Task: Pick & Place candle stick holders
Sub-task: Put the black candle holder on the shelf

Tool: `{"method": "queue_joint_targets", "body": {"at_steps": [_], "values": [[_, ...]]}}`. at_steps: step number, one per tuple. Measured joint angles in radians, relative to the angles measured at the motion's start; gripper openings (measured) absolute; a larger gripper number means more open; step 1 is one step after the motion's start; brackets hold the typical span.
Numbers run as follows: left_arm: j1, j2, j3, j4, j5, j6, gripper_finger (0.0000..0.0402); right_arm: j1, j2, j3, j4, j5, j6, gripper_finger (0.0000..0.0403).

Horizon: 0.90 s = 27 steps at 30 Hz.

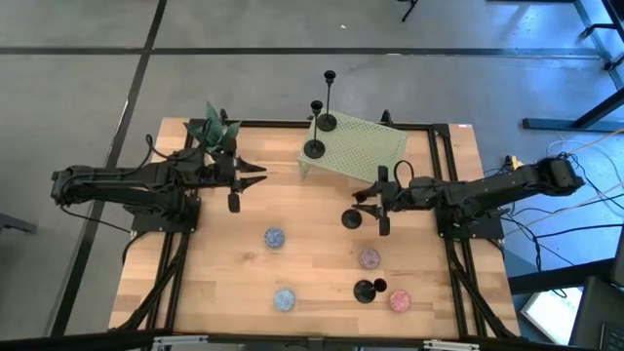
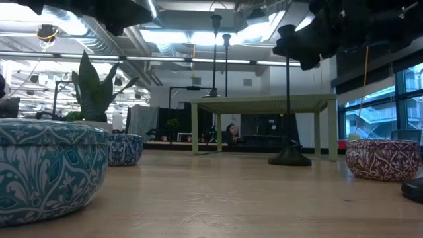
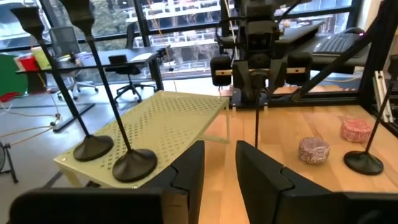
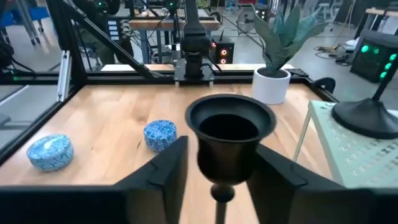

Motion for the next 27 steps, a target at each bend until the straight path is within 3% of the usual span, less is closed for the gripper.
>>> {"method": "queue_joint_targets", "body": {"at_steps": [4,10,14,19,27], "values": [[0.000,0.000,0.000,0.000,0.000,0.000,0.0087,-0.011,-0.001,0.000,0.000,-0.005,-0.005,0.0101],[0.000,0.000,0.000,-0.015,0.000,0.000,0.0086,-0.018,-0.001,0.011,0.000,-0.008,-0.003,0.0107],[0.000,0.000,0.000,-0.025,0.000,0.000,0.0086,-0.018,-0.002,0.059,0.002,-0.071,0.010,0.0130],[0.000,0.000,0.000,-0.025,0.001,-0.001,0.0086,-0.017,-0.002,0.120,0.002,-0.118,0.024,0.0106],[0.000,0.000,0.000,-0.029,0.001,-0.001,0.0086,-0.018,-0.002,0.212,-0.097,-0.117,-0.002,0.0104]]}}
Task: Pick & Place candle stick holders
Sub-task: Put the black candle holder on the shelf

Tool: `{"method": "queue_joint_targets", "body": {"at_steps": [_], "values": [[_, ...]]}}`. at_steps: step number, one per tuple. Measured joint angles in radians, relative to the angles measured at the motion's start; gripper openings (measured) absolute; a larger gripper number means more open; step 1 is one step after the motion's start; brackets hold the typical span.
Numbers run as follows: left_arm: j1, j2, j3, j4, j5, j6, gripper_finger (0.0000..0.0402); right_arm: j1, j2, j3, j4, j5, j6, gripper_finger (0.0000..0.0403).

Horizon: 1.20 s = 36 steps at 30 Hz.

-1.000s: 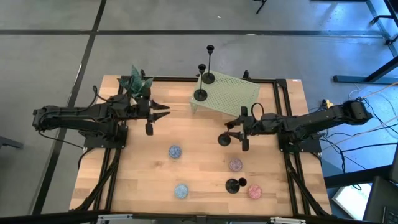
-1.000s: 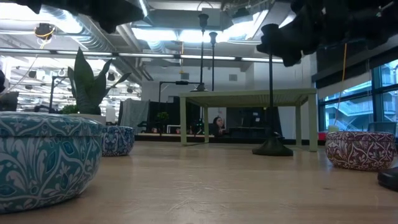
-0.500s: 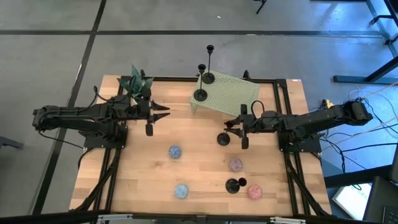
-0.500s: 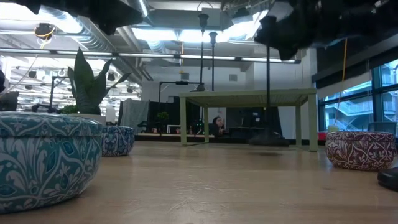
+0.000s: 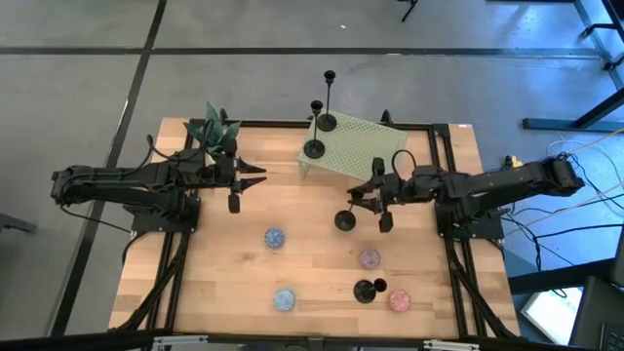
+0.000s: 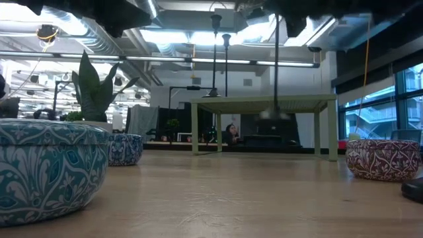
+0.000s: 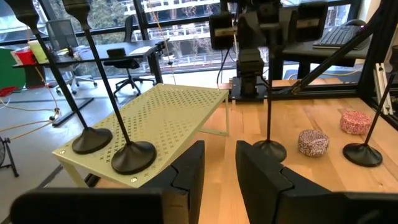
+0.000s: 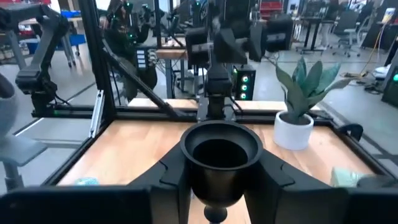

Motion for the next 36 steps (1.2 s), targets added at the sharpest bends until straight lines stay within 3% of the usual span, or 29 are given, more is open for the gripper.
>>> {"method": "queue_joint_targets", "body": {"at_steps": [5,8,14,19,29,36], "values": [[0.000,0.000,0.000,0.000,0.000,0.000,0.0086,0.000,0.000,0.118,-0.038,0.000,0.001,0.0121],[0.000,0.000,0.000,0.000,0.000,0.000,0.0086,0.000,0.000,0.231,-0.166,0.022,0.002,0.0123],[0.000,0.000,0.000,0.000,0.000,0.000,0.0086,-0.009,0.028,0.478,-0.402,0.214,-0.039,0.0105],[0.000,0.000,0.000,0.000,0.000,0.000,0.0086,-0.071,0.070,0.625,-0.507,0.287,-0.090,0.0115],[0.000,0.000,0.000,0.000,0.000,0.000,0.0086,-0.309,0.176,0.657,-0.564,0.313,-0.105,0.0105],[0.000,0.000,0.000,0.000,0.000,0.000,0.0086,-0.471,0.255,0.657,-0.513,0.164,-0.104,0.0118]]}}
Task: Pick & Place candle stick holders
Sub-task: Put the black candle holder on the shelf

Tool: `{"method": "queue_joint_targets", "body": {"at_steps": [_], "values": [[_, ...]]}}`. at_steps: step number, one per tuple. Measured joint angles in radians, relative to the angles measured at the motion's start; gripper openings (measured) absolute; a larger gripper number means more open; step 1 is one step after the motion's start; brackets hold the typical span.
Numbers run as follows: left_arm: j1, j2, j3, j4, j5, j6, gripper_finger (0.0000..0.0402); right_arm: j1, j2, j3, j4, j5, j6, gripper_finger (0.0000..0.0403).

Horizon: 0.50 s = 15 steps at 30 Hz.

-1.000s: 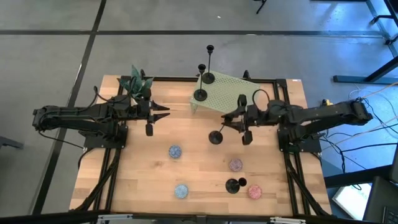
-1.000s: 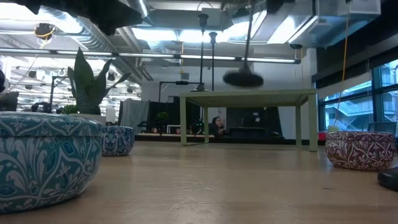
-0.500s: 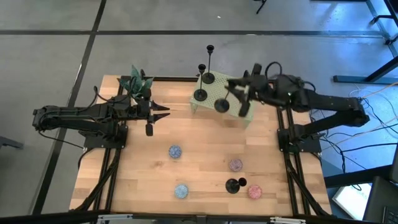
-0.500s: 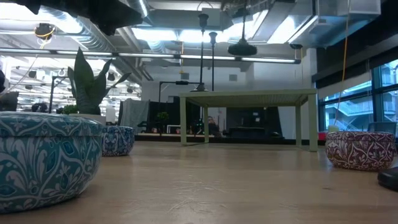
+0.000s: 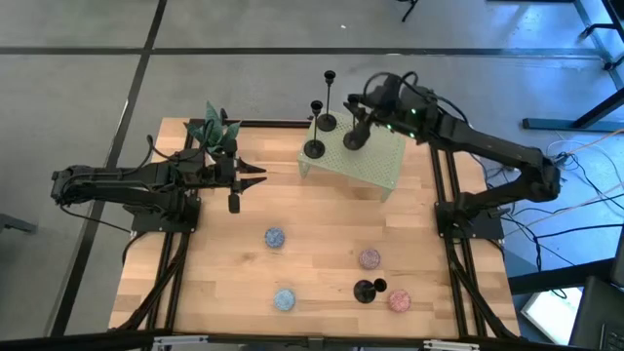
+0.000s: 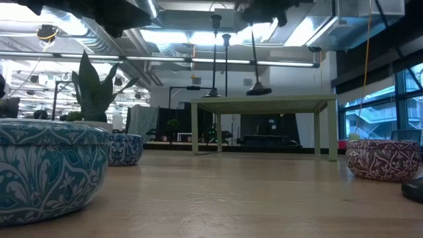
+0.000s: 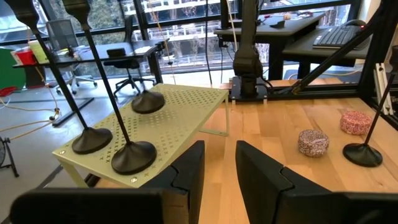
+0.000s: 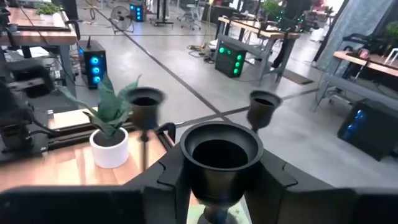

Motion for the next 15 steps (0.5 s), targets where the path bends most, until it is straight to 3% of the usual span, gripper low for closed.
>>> {"method": "queue_joint_targets", "body": {"at_steps": [7,15], "values": [[0.000,0.000,0.000,0.000,0.000,0.000,0.0086,-0.105,0.053,0.000,0.030,-0.080,0.004,0.0105],[0.000,0.000,0.000,0.000,0.000,0.000,0.0086,-0.161,0.089,0.000,0.077,-0.157,0.008,0.0127]]}}
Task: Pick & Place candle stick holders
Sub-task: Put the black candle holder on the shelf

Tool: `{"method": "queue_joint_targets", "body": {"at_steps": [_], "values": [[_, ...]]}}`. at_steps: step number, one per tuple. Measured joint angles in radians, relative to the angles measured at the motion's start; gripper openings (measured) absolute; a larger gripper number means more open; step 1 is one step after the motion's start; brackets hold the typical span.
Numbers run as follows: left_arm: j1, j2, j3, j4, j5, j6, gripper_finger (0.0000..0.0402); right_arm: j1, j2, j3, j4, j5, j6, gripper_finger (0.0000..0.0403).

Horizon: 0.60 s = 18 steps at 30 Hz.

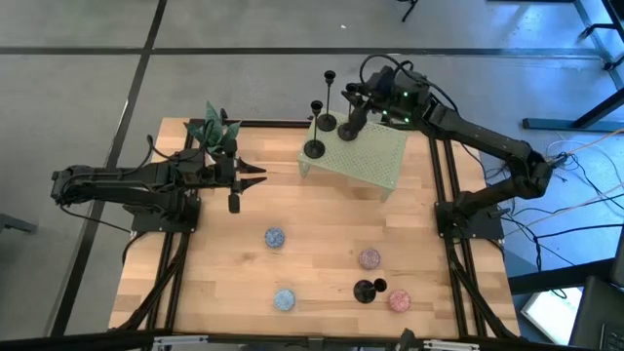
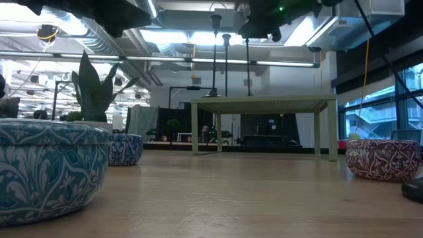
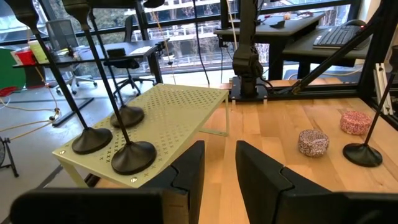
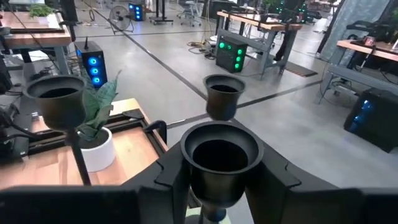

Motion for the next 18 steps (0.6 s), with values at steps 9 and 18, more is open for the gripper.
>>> {"method": "queue_joint_targets", "body": {"at_steps": [9,18], "values": [[0.000,0.000,0.000,0.000,0.000,0.000,0.0086,-0.028,0.023,0.000,0.013,0.000,-0.001,0.0115],[0.000,0.000,0.000,0.000,0.000,-0.003,0.0086,-0.028,0.025,0.000,0.015,0.001,-0.002,0.0149]]}}
